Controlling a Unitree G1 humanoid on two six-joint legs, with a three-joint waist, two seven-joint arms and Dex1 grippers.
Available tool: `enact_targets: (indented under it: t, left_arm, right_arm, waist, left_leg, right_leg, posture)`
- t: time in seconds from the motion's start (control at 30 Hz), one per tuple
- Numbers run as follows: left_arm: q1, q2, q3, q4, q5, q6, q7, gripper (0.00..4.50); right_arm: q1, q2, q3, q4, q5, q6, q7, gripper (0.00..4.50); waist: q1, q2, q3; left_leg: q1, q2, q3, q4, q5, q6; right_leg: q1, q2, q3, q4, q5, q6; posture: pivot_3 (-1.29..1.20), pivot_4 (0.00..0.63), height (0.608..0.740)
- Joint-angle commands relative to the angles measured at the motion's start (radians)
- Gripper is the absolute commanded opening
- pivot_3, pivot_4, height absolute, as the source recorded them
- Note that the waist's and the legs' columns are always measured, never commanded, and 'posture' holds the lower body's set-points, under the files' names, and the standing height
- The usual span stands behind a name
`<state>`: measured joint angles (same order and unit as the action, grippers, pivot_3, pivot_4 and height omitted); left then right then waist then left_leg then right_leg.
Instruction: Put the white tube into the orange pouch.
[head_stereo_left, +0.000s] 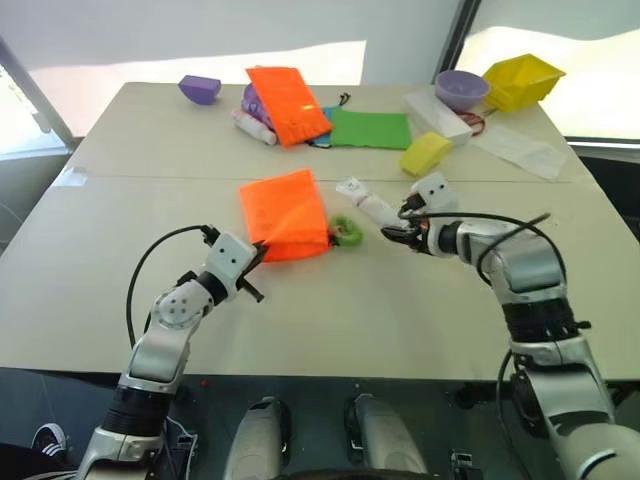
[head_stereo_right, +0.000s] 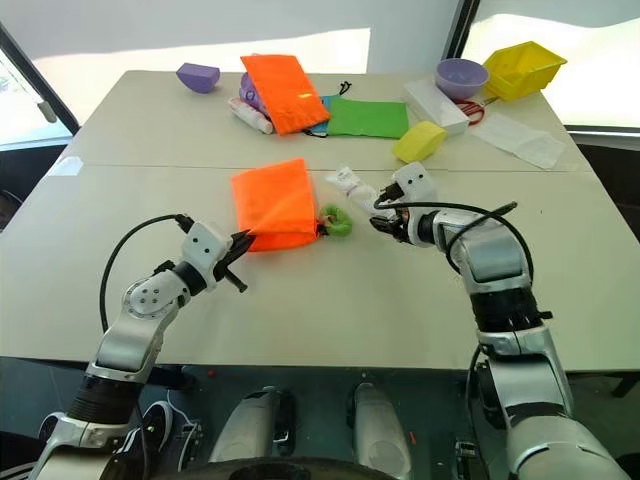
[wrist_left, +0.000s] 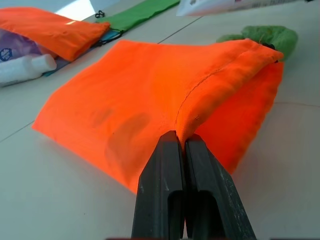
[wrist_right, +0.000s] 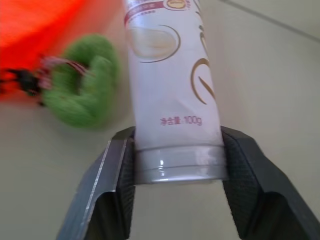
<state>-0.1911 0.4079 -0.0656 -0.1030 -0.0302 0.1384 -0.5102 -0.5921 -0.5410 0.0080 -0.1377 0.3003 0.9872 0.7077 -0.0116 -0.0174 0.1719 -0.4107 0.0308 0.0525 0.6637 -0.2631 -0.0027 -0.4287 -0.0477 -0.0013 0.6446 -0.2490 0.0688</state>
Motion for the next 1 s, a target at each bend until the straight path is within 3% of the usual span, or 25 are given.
enact_targets:
  t: [0.03, 0.13, 0.2, 0.43, 0.67, 0.83, 1.0]
  left_arm:
    - [-0.002, 0.001, 0.002, -0.041, 0.0, -0.011, 0.002, 0.0]
    - [-0.011, 0.005, 0.002, -0.041, -0.003, -0.008, -0.005, 0.0]
    - [-0.021, 0.007, 0.002, -0.036, -0.002, -0.01, -0.008, 0.0]
    - [-0.026, 0.012, 0.002, -0.039, -0.002, -0.013, -0.017, 0.0]
    - [-0.03, 0.009, -0.007, -0.041, 0.001, -0.014, -0.023, 0.0]
    - [-0.034, -0.003, -0.02, -0.048, -0.001, -0.016, -0.027, 0.0]
    - [-0.021, -0.009, -0.032, -0.049, -0.002, -0.022, -0.027, 0.0]
  right_arm:
    - [0.108, -0.081, -0.064, -0.27, 0.198, 0.053, 0.159, 1.83]
    - [0.26, -0.19, 0.074, -0.422, 0.21, 0.048, 0.22, 1.83]
    - [0.292, -0.199, 0.143, -0.433, 0.179, 0.012, 0.201, 1.83]
    - [0.226, -0.008, 0.18, -0.279, 0.087, -0.054, -0.015, 1.83]
    - [0.231, 0.003, 0.17, -0.253, 0.066, -0.047, -0.073, 1.83]
    - [0.208, 0.164, 0.156, -0.27, 0.036, 0.07, -0.276, 1.83]
    - [0.194, 0.248, 0.136, -0.244, 0.011, 0.149, -0.386, 1.83]
  waist:
    - [0.001, 0.0, 0.0]
    - [0.003, -0.001, 0.0]
    - [-0.004, -0.001, 0.0]
    - [-0.003, -0.001, 0.0]
    - [0.001, -0.001, 0.0]
    - [-0.002, -0.001, 0.0]
    - [0.0, -0.001, 0.0]
  left_leg:
    - [0.0, 0.0, -0.001, 0.0, 0.0, 0.0]
    - [0.0, 0.0, -0.002, 0.0, 0.0, 0.0]
    - [0.0, 0.0, -0.001, 0.0, 0.0, 0.0]
    - [0.002, 0.0, -0.001, 0.001, 0.0, 0.0]
    - [-0.001, 0.001, 0.0, 0.001, 0.0, 0.0]
    - [-0.002, 0.002, 0.0, -0.001, 0.0, 0.0]
    - [-0.002, 0.001, 0.0, -0.001, 0.0, 0.0]
  right_leg:
    - [0.0, 0.0, 0.0, 0.0, 0.0, 0.0]
    - [0.002, -0.001, -0.002, -0.002, 0.0, 0.0]
    - [0.002, -0.001, -0.002, -0.004, -0.002, -0.004]
    - [0.002, 0.001, 0.0, -0.004, 0.002, -0.01]
    - [0.002, 0.0, -0.001, -0.008, 0.001, -0.007]
    - [0.001, 0.0, -0.001, -0.011, 0.002, -0.004]
    - [0.001, 0.0, -0.002, -0.01, 0.002, -0.005]
  posture:
    - [0.0, 0.15, 0.74]
    - [0.0, 0.15, 0.74]
    - [0.0, 0.15, 0.74]
    - [0.0, 0.15, 0.74]
    - [0.0, 0.15, 0.74]
    - [0.0, 0.15, 0.74]
    - [0.0, 0.15, 0.74]
